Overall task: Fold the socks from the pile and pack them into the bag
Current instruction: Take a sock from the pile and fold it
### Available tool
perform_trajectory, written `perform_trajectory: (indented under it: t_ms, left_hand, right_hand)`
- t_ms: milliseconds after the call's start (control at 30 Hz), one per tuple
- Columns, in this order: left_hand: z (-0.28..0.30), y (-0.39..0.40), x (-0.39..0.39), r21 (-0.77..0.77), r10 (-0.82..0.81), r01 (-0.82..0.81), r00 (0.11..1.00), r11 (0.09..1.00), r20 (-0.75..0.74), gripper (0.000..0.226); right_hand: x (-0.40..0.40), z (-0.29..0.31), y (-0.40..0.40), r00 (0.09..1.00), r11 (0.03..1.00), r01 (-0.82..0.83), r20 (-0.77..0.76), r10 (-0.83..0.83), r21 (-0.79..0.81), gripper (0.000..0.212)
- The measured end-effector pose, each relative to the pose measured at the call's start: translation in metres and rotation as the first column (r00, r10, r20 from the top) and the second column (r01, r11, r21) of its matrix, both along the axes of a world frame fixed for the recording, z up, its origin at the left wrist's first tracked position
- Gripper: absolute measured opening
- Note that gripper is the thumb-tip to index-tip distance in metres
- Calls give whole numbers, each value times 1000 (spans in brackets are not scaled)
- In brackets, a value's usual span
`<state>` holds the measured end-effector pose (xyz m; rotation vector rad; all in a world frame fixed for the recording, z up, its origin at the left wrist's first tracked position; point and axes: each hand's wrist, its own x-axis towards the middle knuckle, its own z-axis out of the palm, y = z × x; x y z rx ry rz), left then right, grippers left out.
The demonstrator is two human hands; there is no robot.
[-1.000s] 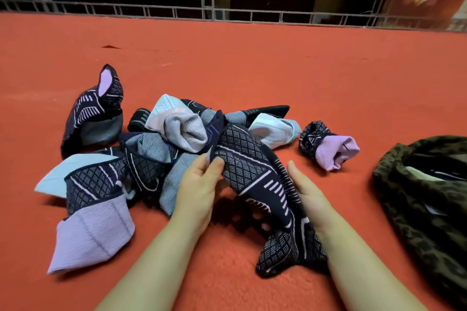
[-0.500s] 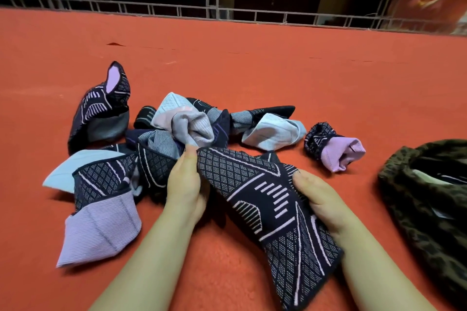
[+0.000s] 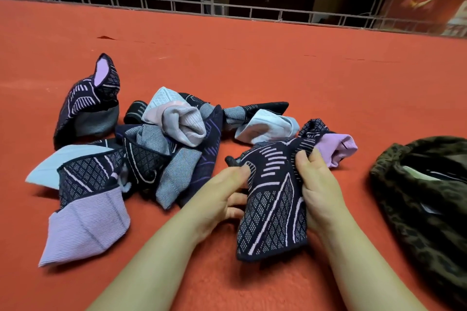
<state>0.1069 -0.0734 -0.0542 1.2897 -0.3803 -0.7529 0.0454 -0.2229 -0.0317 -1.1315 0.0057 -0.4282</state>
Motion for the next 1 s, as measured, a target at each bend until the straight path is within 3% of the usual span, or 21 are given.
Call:
perform_trajectory:
  t_ms: [100,233,333,400,500,567,667,800,933,1000]
  left_hand:
    - [8,-1,-10,-64,-69,67,997,996,-36,34]
    - [13,-6,-6,-240,350,-355,934,903,-64,13]
    - [11,-6,-2,-164,543,-518,808,840,229,12]
    - [17,-4,-6,-191,568,-535,765,823,304,20]
    - [22,2,-9,-306,473,-393,841,867,262,59]
    - [25,8,-2,-257,363,-281,856,925,369,68]
    - [50,16,14,-42,270,-331,684,943,678,60]
    - [86,30,18,101,168,-474,491,875,855,44]
    - [71,63,-10,320,-168,-485,332,814,928,17]
    - [47,81,-25,440,-345,-396,290,806,893,29]
  right_hand:
    - [-3,4,5,999,987,32,-11,-34,-158,20]
    - [-2,2,9,983,925,164,-21,-182,-342,23]
    - [-3,1,12,974,904,199,-28,-226,-379,16]
    - [-6,4,9,954,894,271,-21,-298,-357,10]
    - [-13,14,3,960,932,273,5,-280,-237,45]
    - [-14,22,0,987,935,161,33,-159,-315,67]
    - [-4,41,-10,991,822,127,34,-130,-555,59]
    - [-3,59,-13,989,691,116,20,-146,-714,57]
    - [-39,37,3,984,518,-58,-138,-117,-853,47]
    - [-64,18,14,971,454,-196,-236,-32,-869,34]
